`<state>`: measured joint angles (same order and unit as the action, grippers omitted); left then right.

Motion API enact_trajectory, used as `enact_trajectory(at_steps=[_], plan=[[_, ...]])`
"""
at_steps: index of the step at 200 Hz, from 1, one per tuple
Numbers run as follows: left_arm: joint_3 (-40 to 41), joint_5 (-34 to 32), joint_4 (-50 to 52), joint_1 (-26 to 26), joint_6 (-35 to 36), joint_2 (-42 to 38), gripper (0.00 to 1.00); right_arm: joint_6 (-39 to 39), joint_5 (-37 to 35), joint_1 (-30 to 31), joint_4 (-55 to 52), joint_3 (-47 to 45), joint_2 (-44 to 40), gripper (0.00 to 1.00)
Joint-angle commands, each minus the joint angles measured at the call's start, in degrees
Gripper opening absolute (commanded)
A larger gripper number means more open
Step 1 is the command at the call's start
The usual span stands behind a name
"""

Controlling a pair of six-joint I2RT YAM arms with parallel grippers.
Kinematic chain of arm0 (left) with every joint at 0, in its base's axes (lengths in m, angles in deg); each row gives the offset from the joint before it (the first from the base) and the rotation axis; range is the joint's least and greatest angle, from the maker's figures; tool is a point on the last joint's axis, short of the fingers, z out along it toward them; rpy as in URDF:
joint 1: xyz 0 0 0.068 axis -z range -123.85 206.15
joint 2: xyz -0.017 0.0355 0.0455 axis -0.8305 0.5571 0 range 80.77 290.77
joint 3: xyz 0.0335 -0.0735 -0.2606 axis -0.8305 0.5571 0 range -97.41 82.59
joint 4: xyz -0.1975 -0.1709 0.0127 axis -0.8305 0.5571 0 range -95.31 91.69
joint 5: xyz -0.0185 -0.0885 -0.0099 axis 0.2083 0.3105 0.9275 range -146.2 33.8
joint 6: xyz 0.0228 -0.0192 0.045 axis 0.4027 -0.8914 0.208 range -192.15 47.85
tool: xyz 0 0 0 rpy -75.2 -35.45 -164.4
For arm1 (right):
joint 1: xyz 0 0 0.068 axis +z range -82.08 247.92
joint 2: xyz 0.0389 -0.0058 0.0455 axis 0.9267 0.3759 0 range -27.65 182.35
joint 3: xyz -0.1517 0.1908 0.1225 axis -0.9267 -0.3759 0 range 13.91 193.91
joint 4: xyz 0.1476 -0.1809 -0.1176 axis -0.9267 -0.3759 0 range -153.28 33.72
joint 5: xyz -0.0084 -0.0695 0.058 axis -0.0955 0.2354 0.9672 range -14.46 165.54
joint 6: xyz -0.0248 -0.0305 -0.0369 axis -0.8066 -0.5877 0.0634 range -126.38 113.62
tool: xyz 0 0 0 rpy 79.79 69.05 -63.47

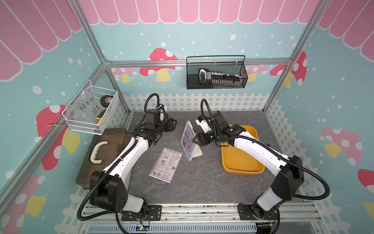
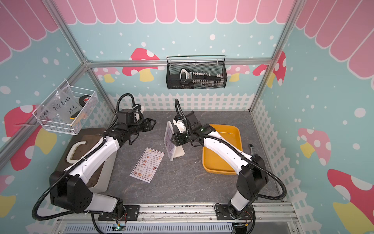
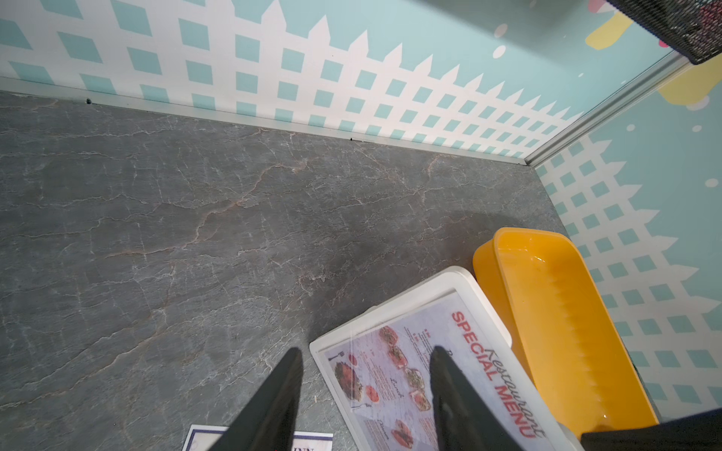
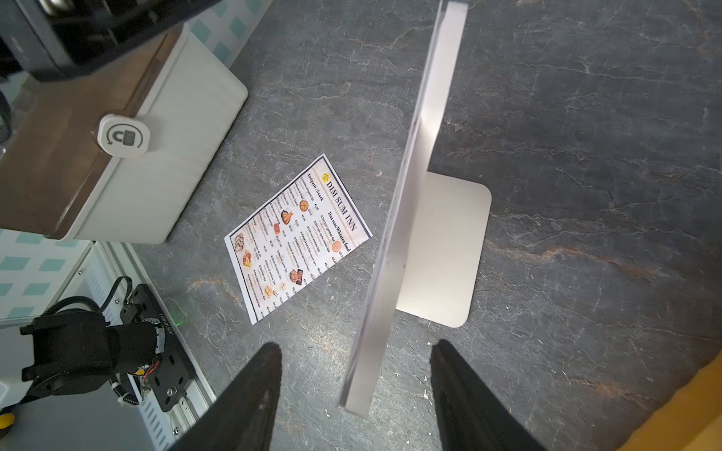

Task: Replace the menus in the menu holders
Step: Adjust the menu holder at the center of the board.

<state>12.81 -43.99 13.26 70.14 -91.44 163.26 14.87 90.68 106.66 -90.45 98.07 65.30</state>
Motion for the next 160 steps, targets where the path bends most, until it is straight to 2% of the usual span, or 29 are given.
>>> enact_trajectory(at_steps=[1, 106, 160], plan=[[-0.27, -0.07, 0.3, -0.37, 0.21, -1.72, 0.53, -0.84, -4.74, 0.41, 0.5, -1.53, -0.13, 0.64], [-0.55, -0.96, 1.02, -0.32, 1.01, -2.08, 0.54, -6.01, -18.23, 0.17, 0.83, -0.16, 4.13, 0.62], [-0.27, -1.66, 1.93, -0.46, 1.52, -2.49, 0.54, -8.86, -21.69, -3.06, 3.52, 3.18, 9.01, 0.63]])
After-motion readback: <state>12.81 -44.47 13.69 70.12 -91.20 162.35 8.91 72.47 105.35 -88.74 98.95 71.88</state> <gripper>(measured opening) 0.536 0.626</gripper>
